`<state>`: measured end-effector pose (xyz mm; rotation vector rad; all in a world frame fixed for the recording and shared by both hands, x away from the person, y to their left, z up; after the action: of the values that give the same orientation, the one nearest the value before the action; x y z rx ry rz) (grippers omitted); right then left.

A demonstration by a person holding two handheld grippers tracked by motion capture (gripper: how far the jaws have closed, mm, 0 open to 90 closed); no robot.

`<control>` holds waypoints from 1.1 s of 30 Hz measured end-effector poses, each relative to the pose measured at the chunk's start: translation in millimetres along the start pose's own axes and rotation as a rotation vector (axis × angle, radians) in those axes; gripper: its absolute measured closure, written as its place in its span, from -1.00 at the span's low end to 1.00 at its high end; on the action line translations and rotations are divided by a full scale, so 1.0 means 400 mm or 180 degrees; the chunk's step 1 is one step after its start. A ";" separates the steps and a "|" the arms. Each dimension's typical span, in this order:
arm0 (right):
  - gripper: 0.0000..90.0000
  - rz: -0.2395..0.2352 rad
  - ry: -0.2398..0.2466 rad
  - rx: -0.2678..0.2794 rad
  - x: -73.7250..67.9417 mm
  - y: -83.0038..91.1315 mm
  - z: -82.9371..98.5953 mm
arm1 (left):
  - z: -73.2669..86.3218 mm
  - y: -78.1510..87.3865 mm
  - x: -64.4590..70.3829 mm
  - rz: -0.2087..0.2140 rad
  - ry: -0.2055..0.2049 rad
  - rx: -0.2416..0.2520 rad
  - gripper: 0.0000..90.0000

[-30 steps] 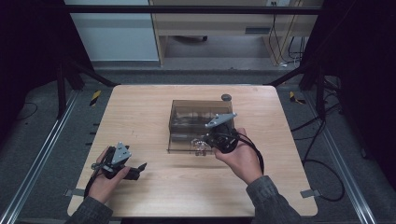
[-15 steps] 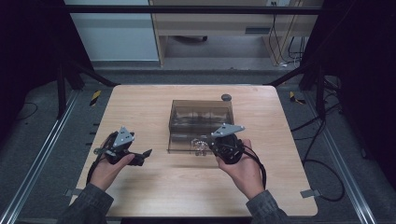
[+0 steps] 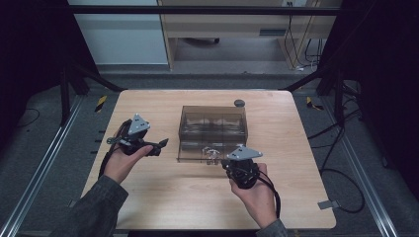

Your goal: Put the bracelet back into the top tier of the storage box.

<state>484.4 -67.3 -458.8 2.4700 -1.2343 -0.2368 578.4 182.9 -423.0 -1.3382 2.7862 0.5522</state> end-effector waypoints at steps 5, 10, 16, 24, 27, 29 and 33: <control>1.00 0.0113 -0.0013 0.0029 0.003 0.004 0.029 | -0.043 -0.024 0.002 -0.0014 0.0038 0.0076 -0.72; 1.00 0.0236 0.0013 0.0100 0.002 0.006 0.043 | -0.075 -0.047 0.022 -0.0027 -0.0005 0.0120 -0.61; 1.00 0.0320 0.0071 0.0155 -0.010 0.000 0.056 | -0.098 -0.072 0.043 -0.0022 -0.0066 0.0141 -0.45; 1.00 0.0353 0.0064 0.0161 -0.017 -0.005 0.075 | -0.108 -0.094 0.059 -0.0017 -0.0093 0.0095 -0.32; 1.00 0.0379 0.0047 0.0170 -0.017 -0.005 0.079 | -0.110 -0.097 0.063 -0.0020 -0.0092 0.0081 -0.31; 1.00 0.0391 0.0018 0.0171 -0.019 -0.006 0.082 | -0.112 -0.099 0.065 -0.0021 -0.0094 0.0069 -0.30; 1.00 0.0425 0.0028 0.0196 -0.021 -0.009 0.087 | -0.116 -0.102 0.069 -0.0021 -0.0092 0.0065 -0.24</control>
<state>471.1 -67.4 -492.4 2.4244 -1.4162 -0.1545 598.5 124.2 -396.3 -1.3242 2.7561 0.5370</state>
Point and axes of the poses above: each handheld gripper's, and its own axes: y roughly backward along the jaws, z roughly out of its underside, x roughly to its right, the point moved 8 cm from there along -y, roughly forward along the jaws, and after that the axes turned 14 degrees about x, right-handed, at the moved point
